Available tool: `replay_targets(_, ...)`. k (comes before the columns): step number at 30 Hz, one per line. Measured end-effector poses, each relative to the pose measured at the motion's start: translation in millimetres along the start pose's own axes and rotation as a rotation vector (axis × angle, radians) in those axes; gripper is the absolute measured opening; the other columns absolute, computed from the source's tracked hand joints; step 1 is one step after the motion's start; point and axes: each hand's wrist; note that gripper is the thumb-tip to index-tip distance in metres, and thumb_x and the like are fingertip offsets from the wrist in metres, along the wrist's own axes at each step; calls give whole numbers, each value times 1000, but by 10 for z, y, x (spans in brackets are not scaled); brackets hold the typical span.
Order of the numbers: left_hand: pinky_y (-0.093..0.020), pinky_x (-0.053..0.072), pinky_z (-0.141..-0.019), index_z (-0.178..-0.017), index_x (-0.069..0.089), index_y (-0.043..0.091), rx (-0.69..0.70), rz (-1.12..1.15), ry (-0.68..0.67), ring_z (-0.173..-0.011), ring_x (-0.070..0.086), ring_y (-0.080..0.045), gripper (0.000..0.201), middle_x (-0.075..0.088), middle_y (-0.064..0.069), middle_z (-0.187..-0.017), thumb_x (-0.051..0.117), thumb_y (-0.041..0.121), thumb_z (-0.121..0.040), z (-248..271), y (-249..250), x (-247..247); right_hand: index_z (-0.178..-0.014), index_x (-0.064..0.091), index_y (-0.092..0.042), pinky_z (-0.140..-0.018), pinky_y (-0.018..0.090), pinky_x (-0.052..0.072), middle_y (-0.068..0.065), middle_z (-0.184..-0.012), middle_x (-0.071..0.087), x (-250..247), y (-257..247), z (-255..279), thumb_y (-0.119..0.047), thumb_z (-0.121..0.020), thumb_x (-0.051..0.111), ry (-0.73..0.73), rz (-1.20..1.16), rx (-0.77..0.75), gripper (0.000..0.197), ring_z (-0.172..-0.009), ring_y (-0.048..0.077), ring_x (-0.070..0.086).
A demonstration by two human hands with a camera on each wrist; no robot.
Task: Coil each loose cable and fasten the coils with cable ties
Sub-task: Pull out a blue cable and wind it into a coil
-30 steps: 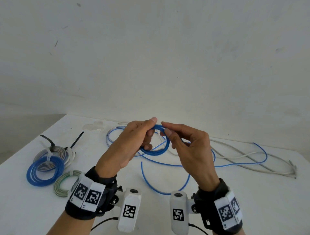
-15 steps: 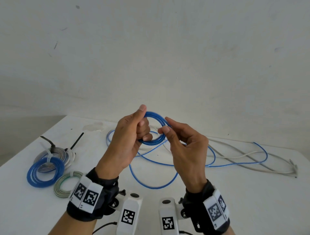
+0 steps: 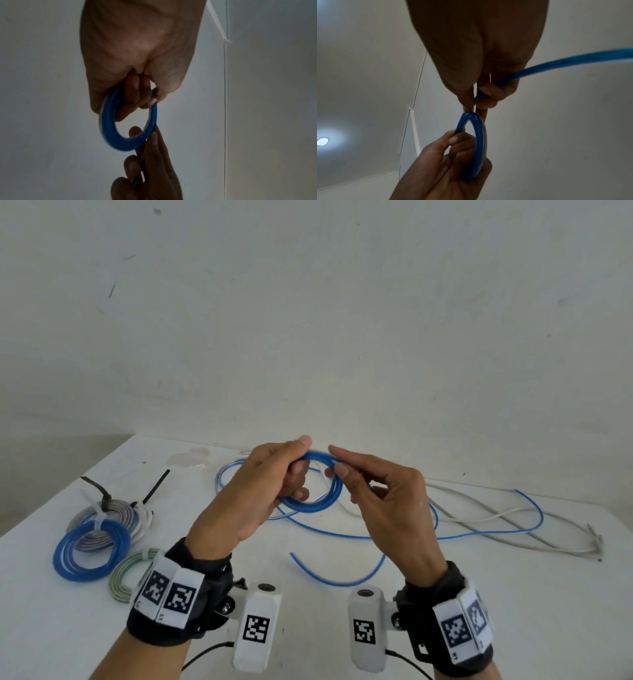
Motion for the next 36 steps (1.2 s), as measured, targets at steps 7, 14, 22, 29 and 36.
replay_targets(7,-24,33,-50,-62,34,17,57,464,100,-52,11,-15,46,17,6,-50,45,29,-104,7,97,-16,-107,78,-24,-49,21,42,-3,-76,74,311,-36,78,-29,-87,72,242,-271,60,21,-53,11,46)
replay_targets(14,-25,36,-52,-62,36,17,75,477,108,-53,11,-16,46,17,4,-51,43,29,-105,13,59,44,-105,79,-24,-52,37,47,3,-82,77,370,-40,121,-24,-86,76,307,-219,30,19,-60,32,54)
replay_targets(22,-36,58,-70,-69,55,3,-72,-54,-93,-43,29,-18,51,31,-3,-48,33,29,-106,36,66,-64,-105,77,-26,-75,40,57,-12,-90,78,65,50,-3,-14,-95,70,49,-30,-8,17,-85,19,73)
replay_targets(29,-30,55,-71,-78,58,3,-25,-336,-168,-51,32,-15,52,33,1,-54,40,44,-105,27,-19,-68,-106,78,-27,-67,43,53,-15,-89,77,-66,96,-27,-17,-95,70,-76,95,-19,17,-75,18,67)
replay_targets(36,-48,59,-78,-94,70,8,294,-512,-224,-56,52,-18,29,55,-1,-56,54,31,-100,33,-62,-154,-104,77,-32,-70,45,52,-16,-89,77,-139,72,-37,-17,-95,70,-95,113,-7,19,-79,20,68)
Point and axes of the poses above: each hand's wrist, its own z-axis away from the middle knuckle, its own x-axis out of the palm, y = z × x
